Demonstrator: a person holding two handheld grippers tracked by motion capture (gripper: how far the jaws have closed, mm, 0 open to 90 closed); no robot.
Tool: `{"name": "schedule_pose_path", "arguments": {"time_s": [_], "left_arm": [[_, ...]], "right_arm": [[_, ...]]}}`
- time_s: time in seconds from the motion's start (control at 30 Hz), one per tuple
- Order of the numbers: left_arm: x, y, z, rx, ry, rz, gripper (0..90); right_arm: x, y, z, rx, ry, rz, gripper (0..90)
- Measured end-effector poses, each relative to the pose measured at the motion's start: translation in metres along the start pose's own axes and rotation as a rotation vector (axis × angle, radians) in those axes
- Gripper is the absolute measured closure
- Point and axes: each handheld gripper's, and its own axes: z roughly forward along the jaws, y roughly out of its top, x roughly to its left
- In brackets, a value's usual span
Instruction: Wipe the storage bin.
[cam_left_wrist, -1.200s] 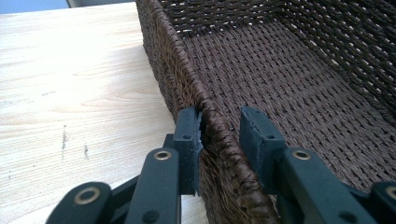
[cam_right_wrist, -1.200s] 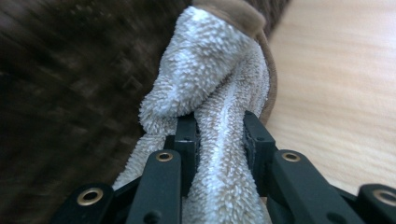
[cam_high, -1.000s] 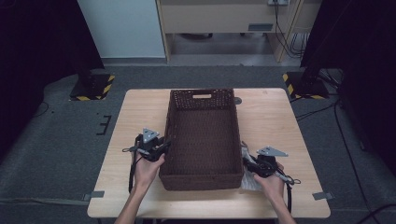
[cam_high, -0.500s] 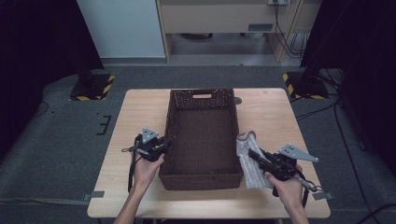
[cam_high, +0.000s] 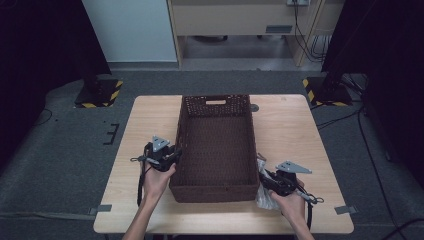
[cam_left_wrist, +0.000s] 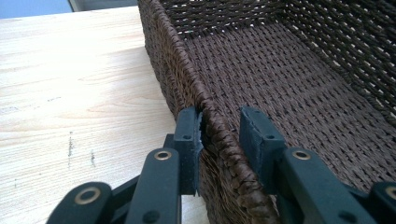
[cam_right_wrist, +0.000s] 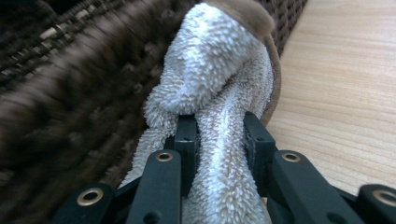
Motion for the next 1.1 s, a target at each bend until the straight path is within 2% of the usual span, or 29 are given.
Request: {"name": "schedule_pose_path", "arguments": {"time_s": [0.13,0.33,0.37,0.47,0.53,0.63,0.7,0.77,0.83,0.87,1.0,1.1], "left_arm": [[0.001,0.0,0.0,0.0,-0.001,0.003,67.9],[0.001,0.001,0.0,0.001,-0.002,0.009,67.8],[0.001,0.001,0.0,0.001,0.0,0.013,67.8],[0.003,0.001,-0.001,0.004,0.007,0.014,67.9],[0.006,0.001,-0.002,0.004,0.011,0.008,67.9],[0.007,0.001,-0.002,0.003,0.019,0.004,67.9],[0.007,0.0,-0.002,-0.002,0.018,0.002,67.8],[0.008,0.0,-0.002,0.0,0.017,0.004,67.8],[0.008,0.0,-0.002,0.0,0.016,0.004,67.8],[0.008,0.0,-0.003,-0.001,0.017,0.005,67.7],[0.008,-0.001,-0.002,-0.002,0.015,0.003,67.7],[0.008,-0.001,-0.002,-0.007,0.011,-0.001,67.5]], "right_arm": [[-0.004,-0.006,0.014,0.075,-0.048,-0.033,72.3],[-0.011,-0.004,0.011,0.07,-0.038,0.007,72.0],[-0.013,0.002,0.002,0.027,-0.028,0.021,72.0],[-0.012,0.014,-0.019,-0.06,-0.014,0.014,72.0],[-0.009,0.02,-0.035,-0.128,0.009,0.03,72.0],[-0.001,0.029,-0.055,-0.193,0.054,0.033,72.0],[0.007,0.031,-0.061,-0.21,0.085,0.02,72.1],[0.016,0.03,-0.061,-0.191,0.112,0.012,72.1],[0.02,0.027,-0.058,-0.171,0.118,0.01,72.2],[0.026,0.021,-0.051,-0.138,0.098,0.001,72.6],[0.024,0.013,-0.045,-0.116,0.07,0.036,73.0],[0.025,0.006,-0.04,-0.075,0.039,0.028,73.3]]}}
